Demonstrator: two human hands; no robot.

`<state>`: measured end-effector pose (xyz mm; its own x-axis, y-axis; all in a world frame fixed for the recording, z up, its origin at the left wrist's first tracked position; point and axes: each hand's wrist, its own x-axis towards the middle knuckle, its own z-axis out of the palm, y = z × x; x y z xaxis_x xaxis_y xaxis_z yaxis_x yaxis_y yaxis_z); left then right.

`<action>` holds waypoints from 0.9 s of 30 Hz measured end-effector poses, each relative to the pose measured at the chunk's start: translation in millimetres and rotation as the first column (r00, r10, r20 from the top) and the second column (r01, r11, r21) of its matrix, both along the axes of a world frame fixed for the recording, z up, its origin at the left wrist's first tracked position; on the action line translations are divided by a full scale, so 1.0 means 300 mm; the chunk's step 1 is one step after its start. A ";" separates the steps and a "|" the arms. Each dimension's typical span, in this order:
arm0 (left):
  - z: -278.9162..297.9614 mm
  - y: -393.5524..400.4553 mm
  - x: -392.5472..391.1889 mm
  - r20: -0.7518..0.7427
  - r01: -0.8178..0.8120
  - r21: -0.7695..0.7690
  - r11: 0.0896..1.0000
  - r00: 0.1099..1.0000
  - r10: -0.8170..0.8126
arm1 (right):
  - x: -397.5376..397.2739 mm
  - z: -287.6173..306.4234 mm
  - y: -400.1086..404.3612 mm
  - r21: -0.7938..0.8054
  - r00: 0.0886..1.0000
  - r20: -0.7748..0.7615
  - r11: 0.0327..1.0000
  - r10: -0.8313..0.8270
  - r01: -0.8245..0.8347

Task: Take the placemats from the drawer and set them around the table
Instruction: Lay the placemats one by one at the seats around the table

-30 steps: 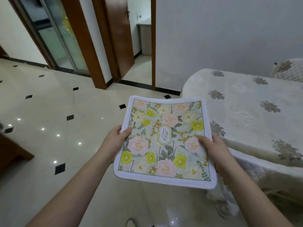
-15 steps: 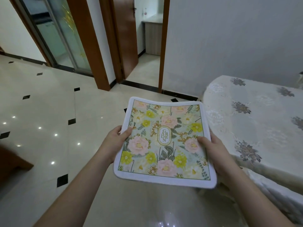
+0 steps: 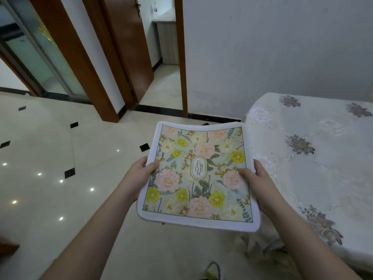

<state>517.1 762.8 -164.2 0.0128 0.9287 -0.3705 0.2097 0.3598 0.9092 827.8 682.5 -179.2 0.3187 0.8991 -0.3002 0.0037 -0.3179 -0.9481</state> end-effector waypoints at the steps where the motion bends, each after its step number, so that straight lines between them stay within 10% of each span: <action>1: 0.003 0.049 0.022 -0.007 0.009 -0.015 1.000 1.000 -0.009 | 0.024 -0.002 0.045 -0.008 1.000 0.001 1.000 -0.002 0.002; 27: -0.078 1.388 0.303 -0.015 0.366 -0.030 0.930 0.930 -0.367 | 0.144 -0.084 1.048 -0.050 0.928 0.134 0.932 -0.349 0.358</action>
<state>607.9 1179.3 -187.5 0.3428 0.8507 -0.3985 0.3492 0.2784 0.8947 870.9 997.0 -204.5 0.6496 0.6989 -0.2991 -0.0080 -0.3872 -0.9220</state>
